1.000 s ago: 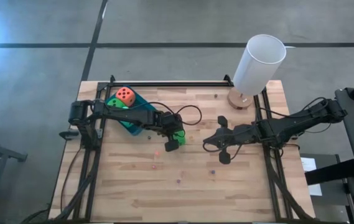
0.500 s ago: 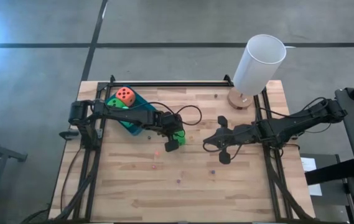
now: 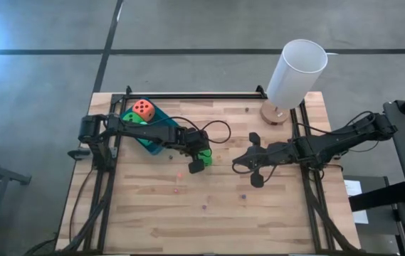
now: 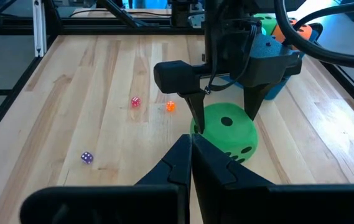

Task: Pick & Place Dice
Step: Put the big green dice into the blue bin

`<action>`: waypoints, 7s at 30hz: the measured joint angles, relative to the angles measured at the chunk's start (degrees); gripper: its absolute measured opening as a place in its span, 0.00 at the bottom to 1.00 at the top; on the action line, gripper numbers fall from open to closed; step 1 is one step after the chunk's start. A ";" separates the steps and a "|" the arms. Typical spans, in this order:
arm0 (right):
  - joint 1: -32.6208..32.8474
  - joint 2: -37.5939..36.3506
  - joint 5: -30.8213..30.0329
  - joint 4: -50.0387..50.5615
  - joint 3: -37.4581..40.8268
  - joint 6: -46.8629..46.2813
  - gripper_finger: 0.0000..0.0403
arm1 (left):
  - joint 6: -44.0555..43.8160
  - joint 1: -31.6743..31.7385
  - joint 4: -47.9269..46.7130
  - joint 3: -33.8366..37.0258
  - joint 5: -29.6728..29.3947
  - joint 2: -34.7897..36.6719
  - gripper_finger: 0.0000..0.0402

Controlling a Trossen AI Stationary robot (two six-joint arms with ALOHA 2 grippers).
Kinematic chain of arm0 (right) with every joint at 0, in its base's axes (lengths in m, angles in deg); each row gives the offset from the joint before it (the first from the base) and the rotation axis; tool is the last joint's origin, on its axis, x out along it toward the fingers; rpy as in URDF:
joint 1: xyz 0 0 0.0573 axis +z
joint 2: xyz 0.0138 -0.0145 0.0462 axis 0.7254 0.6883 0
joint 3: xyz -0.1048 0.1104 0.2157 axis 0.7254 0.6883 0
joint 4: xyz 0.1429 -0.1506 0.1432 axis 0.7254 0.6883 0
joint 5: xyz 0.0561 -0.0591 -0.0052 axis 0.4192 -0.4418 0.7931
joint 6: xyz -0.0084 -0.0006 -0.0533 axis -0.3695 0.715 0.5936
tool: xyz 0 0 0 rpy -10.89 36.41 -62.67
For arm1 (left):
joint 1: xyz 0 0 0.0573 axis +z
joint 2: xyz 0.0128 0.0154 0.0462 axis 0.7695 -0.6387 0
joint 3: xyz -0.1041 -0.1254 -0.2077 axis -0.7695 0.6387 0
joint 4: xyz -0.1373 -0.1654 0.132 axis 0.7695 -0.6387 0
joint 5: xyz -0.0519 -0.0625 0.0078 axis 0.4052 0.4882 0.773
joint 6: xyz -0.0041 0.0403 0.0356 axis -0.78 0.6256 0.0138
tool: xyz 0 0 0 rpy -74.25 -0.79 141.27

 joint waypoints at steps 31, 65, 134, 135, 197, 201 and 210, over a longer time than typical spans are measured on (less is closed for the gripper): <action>0.00 0.00 0.01 -0.01 0.00 0.00 0.02 | 0.00 0.00 -0.58 -0.39 -0.20 0.21 0.88; 0.00 0.00 0.01 -0.01 0.00 0.00 0.02 | -0.02 0.02 -1.92 -0.33 -1.04 2.10 0.87; 0.00 -0.02 0.00 0.02 0.00 0.00 0.02 | -3.30 0.04 -8.37 -0.44 -2.99 13.02 0.86; 0.00 0.00 0.02 -0.02 0.00 0.00 0.02 | -3.52 0.04 -9.37 -0.42 -3.71 13.93 0.85; 0.00 -0.02 0.01 0.01 0.00 0.00 0.02 | -16.88 19.71 -15.06 18.03 -26.69 29.46 0.88; 0.00 -0.02 0.02 0.00 0.00 0.00 0.02 | -14.44 19.77 -11.21 19.75 -26.88 29.46 0.88; 0.00 -0.02 0.02 0.00 0.00 0.00 0.02 | -13.25 19.96 -10.40 21.73 -26.86 29.44 0.89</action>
